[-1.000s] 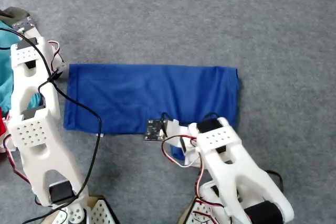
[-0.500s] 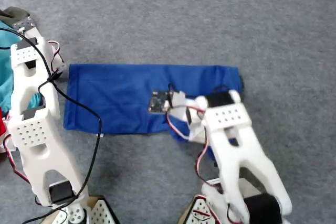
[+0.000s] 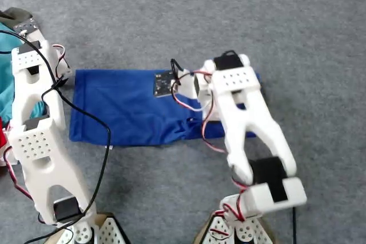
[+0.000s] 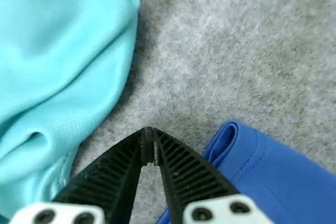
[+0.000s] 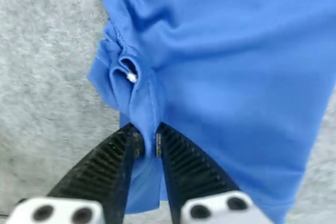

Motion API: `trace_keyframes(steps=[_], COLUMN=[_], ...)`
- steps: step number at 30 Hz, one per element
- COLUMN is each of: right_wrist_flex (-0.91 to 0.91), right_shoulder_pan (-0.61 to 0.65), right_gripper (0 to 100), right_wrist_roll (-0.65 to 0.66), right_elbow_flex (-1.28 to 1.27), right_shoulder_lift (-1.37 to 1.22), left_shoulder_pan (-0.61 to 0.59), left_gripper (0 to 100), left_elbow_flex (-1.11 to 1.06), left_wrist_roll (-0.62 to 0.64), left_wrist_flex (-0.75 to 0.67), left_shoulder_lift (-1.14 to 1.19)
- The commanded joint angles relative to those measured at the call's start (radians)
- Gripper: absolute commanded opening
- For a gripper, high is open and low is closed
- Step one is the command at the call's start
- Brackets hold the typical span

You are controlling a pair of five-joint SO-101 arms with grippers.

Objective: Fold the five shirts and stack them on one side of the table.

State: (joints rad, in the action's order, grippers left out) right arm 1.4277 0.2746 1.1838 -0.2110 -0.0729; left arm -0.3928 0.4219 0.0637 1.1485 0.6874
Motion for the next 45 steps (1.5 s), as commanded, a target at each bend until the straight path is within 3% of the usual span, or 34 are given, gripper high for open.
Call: trace_keyframes(steps=[1, 11, 17, 19, 25, 29, 31, 35, 42, 45], right_wrist_flex=[0.015, 0.009, 0.015, 0.037, 0.215, 0.226, 0.173, 0.018, -0.21, -0.322], right_shoulder_pan=[-0.016, -0.018, -0.062, -0.09, -0.133, -0.133, -0.133, -0.13, -0.142, -0.148], right_gripper=[0.5, 2.2, 26.7, 29.7, 25.3, 10.4, 0.2, 1.8, 0.6, 0.6], right_wrist_roll=[0.058, 0.133, 0.126, 0.092, 0.084, 0.077, 0.04, -0.029, -0.371, -0.473], right_elbow_flex=[0.137, 0.3, 0.404, 0.443, 0.483, 0.364, 0.275, 0.079, -0.03, -0.053], right_shoulder_lift=[-0.062, -0.239, -0.295, -0.291, -0.171, -0.053, -0.01, 0.016, 0.005, -0.033], left_shoulder_pan=[-0.003, -0.003, -0.002, -0.002, -0.002, -0.002, -0.002, -0.002, 0.0, 0.02], left_gripper=[2, 2, 2, 2, 2, 2, 2, 2, 2, 2], left_elbow_flex=[0.006, 0.006, 0.006, 0.006, 0.006, 0.006, 0.006, 0.006, 0.012, 0.071], left_wrist_roll=[-0.006, -0.006, -0.006, -0.006, -0.006, -0.006, -0.006, -0.006, -0.006, -0.034], left_wrist_flex=[-0.015, -0.015, -0.015, -0.015, -0.015, -0.015, -0.015, -0.015, -0.003, 0.066], left_shoulder_lift=[-0.016, -0.016, -0.016, -0.016, -0.016, -0.016, -0.016, -0.016, -0.027, -0.027])
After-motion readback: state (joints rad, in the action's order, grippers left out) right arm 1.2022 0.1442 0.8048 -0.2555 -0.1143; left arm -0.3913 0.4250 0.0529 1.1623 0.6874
